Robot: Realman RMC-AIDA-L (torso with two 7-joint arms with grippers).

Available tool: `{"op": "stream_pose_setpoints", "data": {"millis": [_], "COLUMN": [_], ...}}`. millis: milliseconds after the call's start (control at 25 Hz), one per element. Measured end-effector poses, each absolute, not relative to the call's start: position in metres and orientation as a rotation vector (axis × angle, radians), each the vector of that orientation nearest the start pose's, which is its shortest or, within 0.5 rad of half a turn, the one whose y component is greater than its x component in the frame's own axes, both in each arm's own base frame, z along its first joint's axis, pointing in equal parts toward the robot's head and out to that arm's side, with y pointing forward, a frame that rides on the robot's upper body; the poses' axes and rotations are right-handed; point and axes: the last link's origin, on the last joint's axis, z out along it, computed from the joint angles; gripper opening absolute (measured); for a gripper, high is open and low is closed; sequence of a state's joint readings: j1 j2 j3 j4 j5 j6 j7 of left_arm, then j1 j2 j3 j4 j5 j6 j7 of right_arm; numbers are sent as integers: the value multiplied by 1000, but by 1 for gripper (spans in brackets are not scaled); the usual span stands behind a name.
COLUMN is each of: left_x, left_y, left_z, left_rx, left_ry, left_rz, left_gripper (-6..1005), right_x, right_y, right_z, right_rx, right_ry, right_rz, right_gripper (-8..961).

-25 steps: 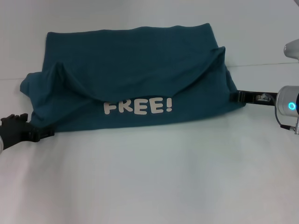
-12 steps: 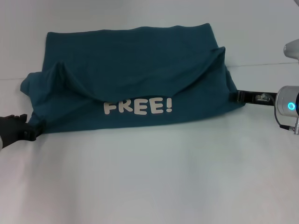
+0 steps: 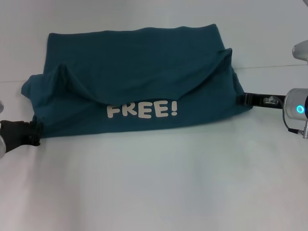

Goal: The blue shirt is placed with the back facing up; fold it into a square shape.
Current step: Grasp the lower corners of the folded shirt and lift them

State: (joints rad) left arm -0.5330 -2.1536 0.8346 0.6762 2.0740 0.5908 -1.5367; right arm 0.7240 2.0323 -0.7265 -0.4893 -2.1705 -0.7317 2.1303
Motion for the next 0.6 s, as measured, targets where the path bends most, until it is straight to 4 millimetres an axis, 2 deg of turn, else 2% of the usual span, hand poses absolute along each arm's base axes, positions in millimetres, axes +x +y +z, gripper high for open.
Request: {"op": "stream_pose_setpoints", "data": {"millis": [200,360,600], "left_x": [-326,-324,-321], "left_y": [400,401,399], "left_z": [-1,0,11], "left_rx": [-2043,-2046,-2044], "left_ry": [-793,-791,-812], "left_rz": [-99,-104,-159], "left_gripper": [90,58,27], "right_x": [301,301,308], "right_y": [435,435,431], "right_z": [12,11,14], "right_rx": [-1918,-1918,-1903], "right_ry": [1379,1378,1382], "right_rz": [396,393,388], "right_gripper": [20,20,20]}}
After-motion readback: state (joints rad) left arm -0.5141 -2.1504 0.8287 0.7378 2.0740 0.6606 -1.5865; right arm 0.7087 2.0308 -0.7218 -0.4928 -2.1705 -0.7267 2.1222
